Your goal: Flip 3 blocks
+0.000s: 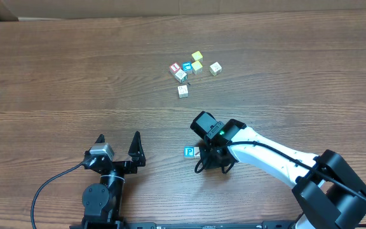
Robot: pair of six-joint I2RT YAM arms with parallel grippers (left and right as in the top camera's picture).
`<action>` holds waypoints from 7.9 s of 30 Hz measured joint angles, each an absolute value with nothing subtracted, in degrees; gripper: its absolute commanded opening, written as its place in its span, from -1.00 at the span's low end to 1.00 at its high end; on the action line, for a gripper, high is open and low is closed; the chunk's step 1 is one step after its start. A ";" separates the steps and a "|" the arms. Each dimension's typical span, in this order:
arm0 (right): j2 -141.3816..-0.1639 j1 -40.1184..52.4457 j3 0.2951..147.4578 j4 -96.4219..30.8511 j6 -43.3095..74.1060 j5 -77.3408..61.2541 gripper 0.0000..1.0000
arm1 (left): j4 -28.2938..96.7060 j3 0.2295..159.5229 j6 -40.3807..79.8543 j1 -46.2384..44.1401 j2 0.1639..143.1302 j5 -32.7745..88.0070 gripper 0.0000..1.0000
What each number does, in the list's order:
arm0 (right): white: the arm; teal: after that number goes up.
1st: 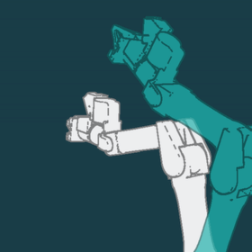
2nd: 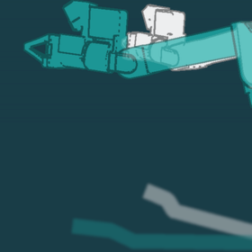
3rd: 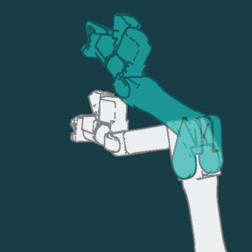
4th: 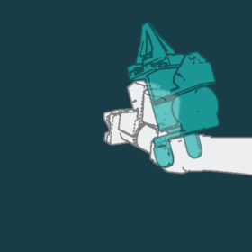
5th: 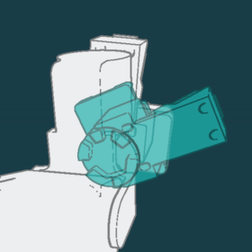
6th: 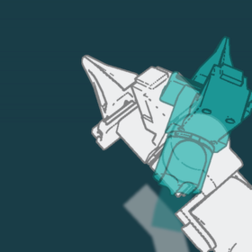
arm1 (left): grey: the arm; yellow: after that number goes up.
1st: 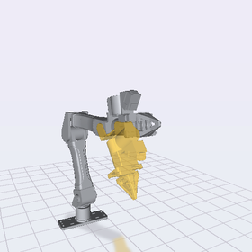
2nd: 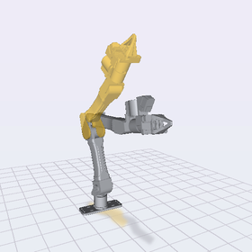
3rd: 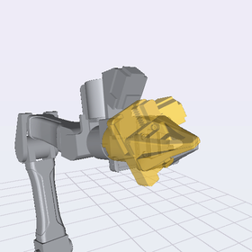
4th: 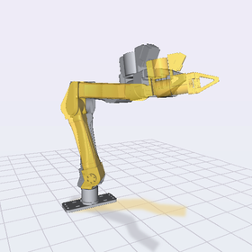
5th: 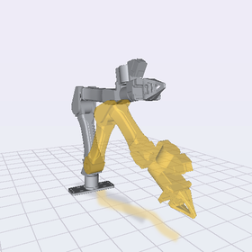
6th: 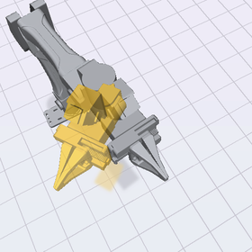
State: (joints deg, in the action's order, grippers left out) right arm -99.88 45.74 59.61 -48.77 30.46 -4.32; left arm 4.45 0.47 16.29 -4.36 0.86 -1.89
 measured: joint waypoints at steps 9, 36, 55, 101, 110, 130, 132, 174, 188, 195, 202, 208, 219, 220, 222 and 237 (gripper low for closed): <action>-99.88 45.74 59.61 -49.15 30.50 -5.19 -0.92 | 4.45 0.47 16.29 -4.36 0.86 -1.89 0.99; -99.92 45.74 59.64 -47.77 27.00 -7.27 -0.92 | 4.45 0.47 16.29 -4.36 0.86 -1.89 0.99; -99.92 45.74 59.79 -47.22 26.92 -7.29 -0.90 | 4.45 0.47 16.29 -4.36 0.86 -1.89 1.00; -101.56 35.42 71.13 -51.79 43.70 -5.91 -0.93 | 4.45 0.47 16.29 -4.36 0.86 -1.89 0.99; -102.78 35.70 67.37 -51.59 46.13 -4.93 -0.93 | 4.45 0.47 16.29 -4.36 0.86 -1.89 1.00; -102.80 37.30 64.07 -49.84 48.03 -9.43 -0.93 | 4.45 0.47 16.29 -4.36 0.86 -1.89 1.00; -102.80 37.32 64.05 -49.71 48.03 -9.82 -0.93 | 4.45 0.47 16.29 -4.36 0.86 -1.89 1.00; -102.87 28.84 72.42 -59.13 33.15 -8.12 -0.77 | 4.45 0.47 16.29 -4.36 0.86 -1.89 0.99; -102.87 28.84 72.42 -59.20 32.95 -8.08 -0.75 | 4.45 0.47 16.29 -4.36 0.86 -1.89 1.00; -102.87 28.84 72.42 -59.22 32.93 -8.10 -0.74 | 4.45 0.47 16.29 -4.36 0.86 -1.89 0.99; -102.87 28.86 72.42 -59.46 32.93 -8.10 -0.63 | 4.45 0.47 16.29 -4.36 0.86 -1.89 1.00; -102.87 28.84 72.42 -59.46 32.71 -8.08 -0.42 | 4.45 0.47 16.29 -4.36 0.86 -1.89 1.00; -102.87 28.86 72.42 -59.46 32.73 -9.21 -0.22 | 4.45 0.47 16.29 -4.36 0.86 -1.89 0.99; -102.87 28.86 72.42 -59.51 32.71 -9.30 -0.23 | 4.45 0.47 16.29 -4.36 0.86 -1.89 0.99; -102.87 28.84 72.42 -59.57 32.73 -9.63 -0.24 | 4.40 0.47 16.29 -4.36 0.86 -1.89 0.99; -102.87 28.29 72.49 -57.95 32.69 -10.07 -0.93 | 0.38 0.47 15.99 -4.36 0.86 -0.75 1.00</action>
